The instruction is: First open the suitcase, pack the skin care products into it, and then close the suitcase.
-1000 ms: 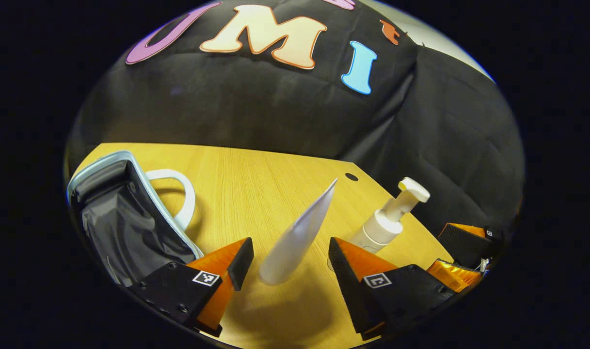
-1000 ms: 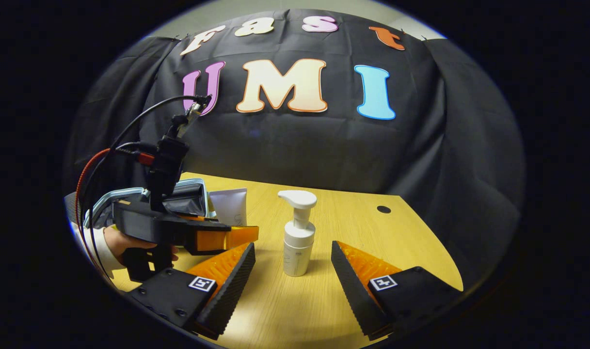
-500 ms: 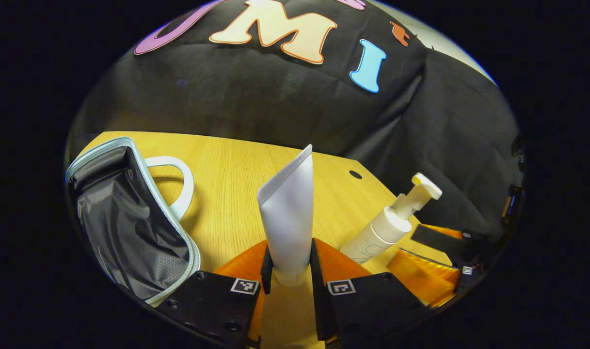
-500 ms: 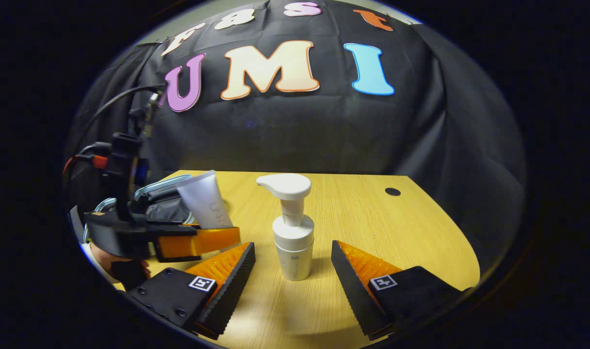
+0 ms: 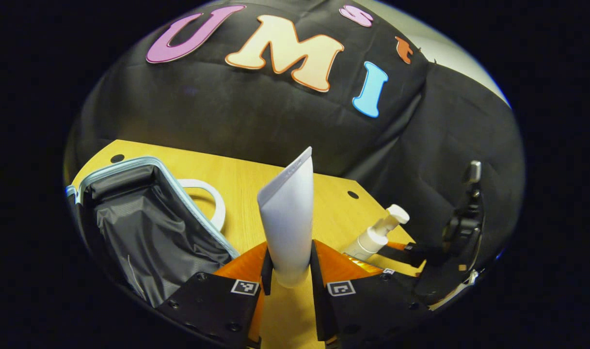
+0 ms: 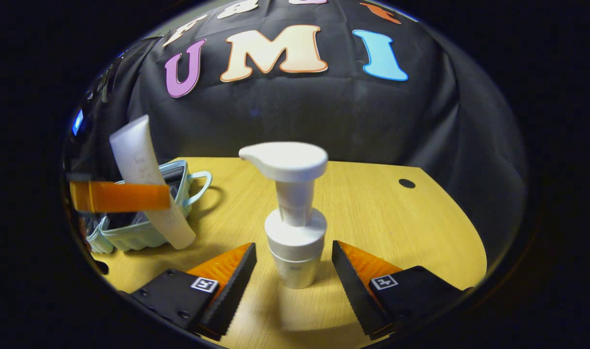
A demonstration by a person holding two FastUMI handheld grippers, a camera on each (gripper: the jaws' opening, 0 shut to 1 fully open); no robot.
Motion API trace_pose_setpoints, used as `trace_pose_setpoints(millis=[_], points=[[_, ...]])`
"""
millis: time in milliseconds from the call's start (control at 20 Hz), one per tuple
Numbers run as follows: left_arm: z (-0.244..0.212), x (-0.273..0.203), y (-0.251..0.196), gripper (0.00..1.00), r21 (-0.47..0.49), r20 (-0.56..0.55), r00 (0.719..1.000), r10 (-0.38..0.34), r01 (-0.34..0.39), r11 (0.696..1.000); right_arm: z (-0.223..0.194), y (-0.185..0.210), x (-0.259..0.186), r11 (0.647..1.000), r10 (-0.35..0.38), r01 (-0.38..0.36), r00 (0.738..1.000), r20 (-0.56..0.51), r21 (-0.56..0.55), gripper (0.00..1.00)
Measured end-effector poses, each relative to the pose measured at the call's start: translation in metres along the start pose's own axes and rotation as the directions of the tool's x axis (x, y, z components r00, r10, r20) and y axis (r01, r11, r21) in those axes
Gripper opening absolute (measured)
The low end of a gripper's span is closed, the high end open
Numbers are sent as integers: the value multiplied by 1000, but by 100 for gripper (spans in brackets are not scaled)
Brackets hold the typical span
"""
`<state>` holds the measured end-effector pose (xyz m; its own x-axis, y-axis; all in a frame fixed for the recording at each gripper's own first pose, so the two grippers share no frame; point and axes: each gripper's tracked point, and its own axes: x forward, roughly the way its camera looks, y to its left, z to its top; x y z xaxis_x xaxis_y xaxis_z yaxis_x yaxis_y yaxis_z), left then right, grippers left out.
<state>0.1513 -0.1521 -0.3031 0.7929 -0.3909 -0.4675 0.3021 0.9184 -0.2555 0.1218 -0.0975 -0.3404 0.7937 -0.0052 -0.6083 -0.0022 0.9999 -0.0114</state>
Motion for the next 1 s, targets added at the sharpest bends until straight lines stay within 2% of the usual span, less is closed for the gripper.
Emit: trace_pose_setpoints(millis=[100, 150, 300, 600, 750, 900, 1000], points=[[11, -13, 9, 39, -1, 14, 1000, 11, -11, 1000, 2, 2, 2, 1000, -5, 5, 1000, -1, 5, 63], [14, -20, 13, 36, -2, 15, 1000, 14, -14, 1000, 1, 2, 4, 1000, 1, -1, 1000, -10, 4, 62], [29, -40, 30, 36, -25, 27, 999, 32, -32, 999, 5, 7, -4, 1000, 8, -8, 999, -35, 8, 60], [48, -74, 89, 37, -155, 43, 992, 117, -109, 982, 56, 40, -43, 997, 59, -59, 998, -2, -45, 60], [39, -82, 120, 36, -164, -8, 988, 154, -153, 974, 103, 79, -63, 985, 122, -116, 992, 34, -130, 60], [21, -83, 136, 36, -238, -97, 985, 145, -165, 957, 149, 132, -70, 966, 217, -204, 974, 66, -160, 60], [5, -83, 147, 36, -253, -155, 977, 147, -183, 950, 171, 169, -67, 951, 273, -259, 960, 66, -170, 60]])
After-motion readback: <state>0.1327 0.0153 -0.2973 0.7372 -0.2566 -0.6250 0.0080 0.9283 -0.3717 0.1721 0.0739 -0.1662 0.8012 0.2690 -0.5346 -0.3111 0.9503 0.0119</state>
